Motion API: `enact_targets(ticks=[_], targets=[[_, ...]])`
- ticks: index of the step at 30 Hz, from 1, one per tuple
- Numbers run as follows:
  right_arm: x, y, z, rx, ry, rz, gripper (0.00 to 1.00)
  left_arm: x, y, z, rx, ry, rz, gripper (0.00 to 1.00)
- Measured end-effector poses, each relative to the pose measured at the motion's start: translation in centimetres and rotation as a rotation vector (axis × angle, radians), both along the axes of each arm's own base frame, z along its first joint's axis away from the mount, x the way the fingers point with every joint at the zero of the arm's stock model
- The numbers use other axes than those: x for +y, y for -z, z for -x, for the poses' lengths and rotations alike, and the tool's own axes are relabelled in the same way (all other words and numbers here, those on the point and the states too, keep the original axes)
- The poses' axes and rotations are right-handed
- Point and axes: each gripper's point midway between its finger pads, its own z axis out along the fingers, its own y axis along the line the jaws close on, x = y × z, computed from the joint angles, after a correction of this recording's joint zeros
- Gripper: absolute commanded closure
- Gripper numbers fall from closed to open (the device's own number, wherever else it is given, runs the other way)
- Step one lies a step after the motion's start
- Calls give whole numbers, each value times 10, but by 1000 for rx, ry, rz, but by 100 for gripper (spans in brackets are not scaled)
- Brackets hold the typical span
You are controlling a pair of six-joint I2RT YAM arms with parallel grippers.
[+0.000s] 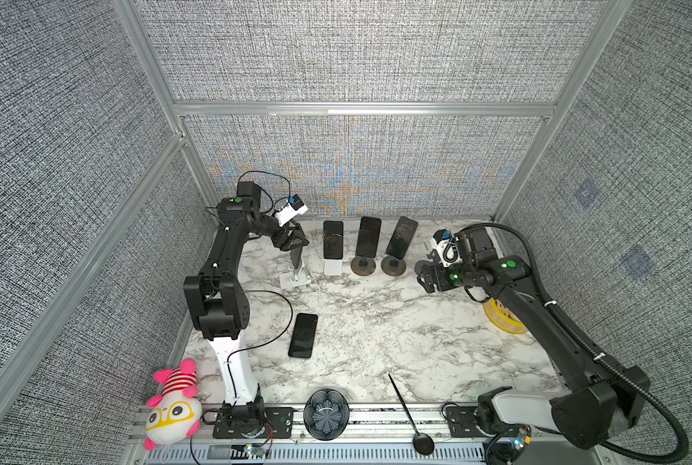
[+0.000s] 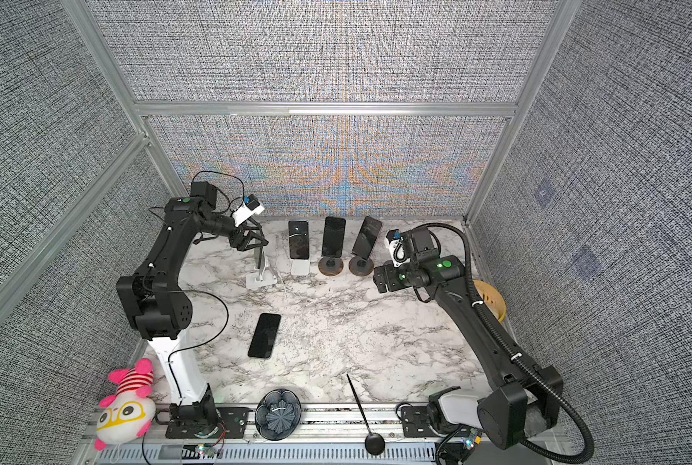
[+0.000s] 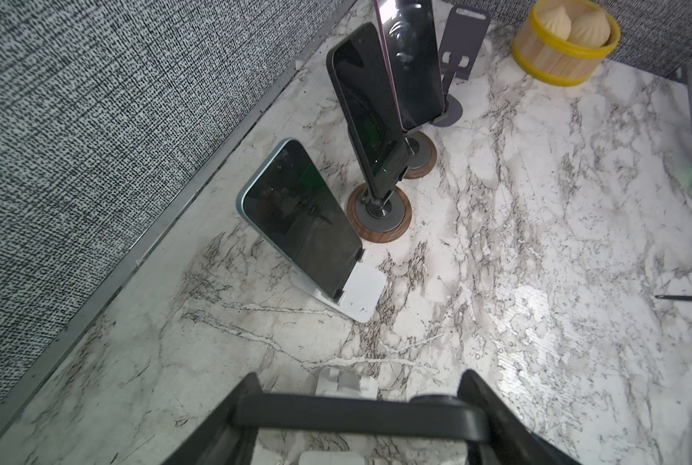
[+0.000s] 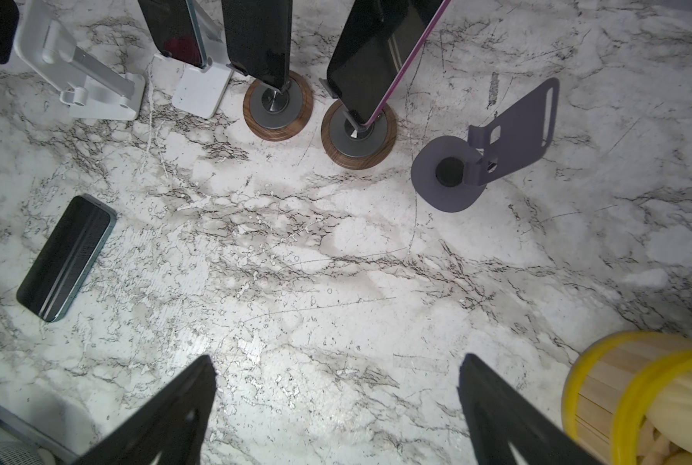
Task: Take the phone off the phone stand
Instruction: 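Reach right gripper across and grip the dark phone while left holds stand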
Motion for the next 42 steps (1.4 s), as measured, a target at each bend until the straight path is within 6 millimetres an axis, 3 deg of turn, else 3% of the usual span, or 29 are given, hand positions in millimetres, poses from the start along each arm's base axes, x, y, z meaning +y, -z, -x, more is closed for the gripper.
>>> enact_targets(ticks=[6,10,17,20,23,27,34,42], targets=[[12,-4,5,-16,-27,-55,5,-16,-16,14,81,-45,55,79],[31,-4,8,-30,-58,-108,9,-35,-33,31,120,-68,102,84],[104,12,18,-51,-184,-236,21,-55,-35,45,250,-175,207,90],[140,12,23,-89,-238,-309,29,-65,-35,51,294,-194,248,92],[175,7,29,-126,-295,-369,40,-73,-33,54,341,-215,278,100],[210,-1,31,-172,-346,-423,41,-74,-33,49,415,-273,306,100],[234,-20,9,-239,-322,-433,39,-74,-17,49,541,-367,313,100],[248,-11,-10,-230,-295,-411,40,-74,-14,41,583,-429,343,100]])
